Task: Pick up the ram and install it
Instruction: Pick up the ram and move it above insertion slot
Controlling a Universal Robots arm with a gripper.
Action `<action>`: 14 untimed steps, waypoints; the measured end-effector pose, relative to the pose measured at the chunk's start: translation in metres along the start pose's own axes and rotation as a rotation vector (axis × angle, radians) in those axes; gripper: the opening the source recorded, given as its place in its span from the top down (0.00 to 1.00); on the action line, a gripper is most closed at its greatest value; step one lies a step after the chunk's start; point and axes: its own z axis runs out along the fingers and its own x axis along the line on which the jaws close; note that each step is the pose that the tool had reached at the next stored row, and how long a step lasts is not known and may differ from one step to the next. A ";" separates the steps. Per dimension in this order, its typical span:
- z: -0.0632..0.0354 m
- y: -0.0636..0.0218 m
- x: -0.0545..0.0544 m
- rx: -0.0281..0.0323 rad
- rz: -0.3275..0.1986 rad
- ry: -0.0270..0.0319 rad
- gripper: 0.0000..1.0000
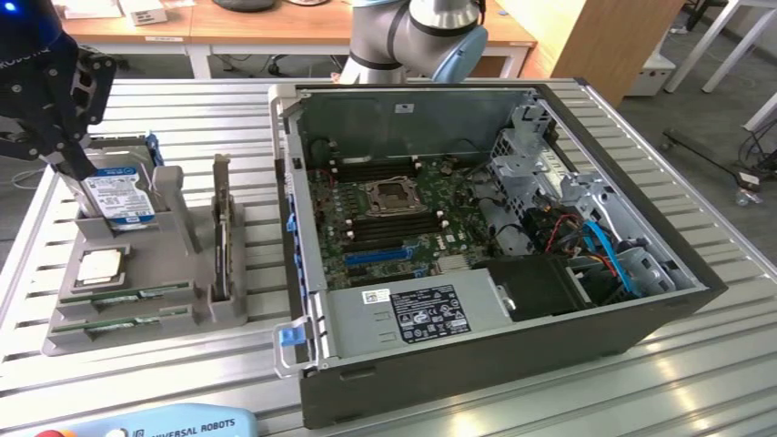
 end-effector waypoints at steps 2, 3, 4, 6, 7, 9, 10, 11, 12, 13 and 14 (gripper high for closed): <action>0.0002 0.0000 0.000 -0.0008 -0.032 0.0012 0.90; 0.0002 0.0000 0.000 -0.0012 -0.049 0.0018 0.90; 0.0002 0.0000 0.000 -0.0017 -0.068 0.0025 0.90; 0.0004 0.0000 0.000 -0.0025 -0.104 0.0037 0.90; 0.0004 0.0000 0.000 -0.0029 -0.121 0.0043 0.90; 0.0005 0.0000 0.000 -0.0037 -0.154 0.0055 0.90; 0.0006 0.0000 0.000 -0.0041 -0.172 0.0061 0.90; 0.0007 0.0000 0.000 -0.0045 -0.188 0.0066 0.90; 0.0007 0.0000 0.000 -0.0049 -0.204 0.0072 0.90; 0.0008 0.0000 0.000 -0.0053 -0.221 0.0077 0.90; 0.0009 0.0000 0.000 -0.0057 -0.239 0.0084 0.90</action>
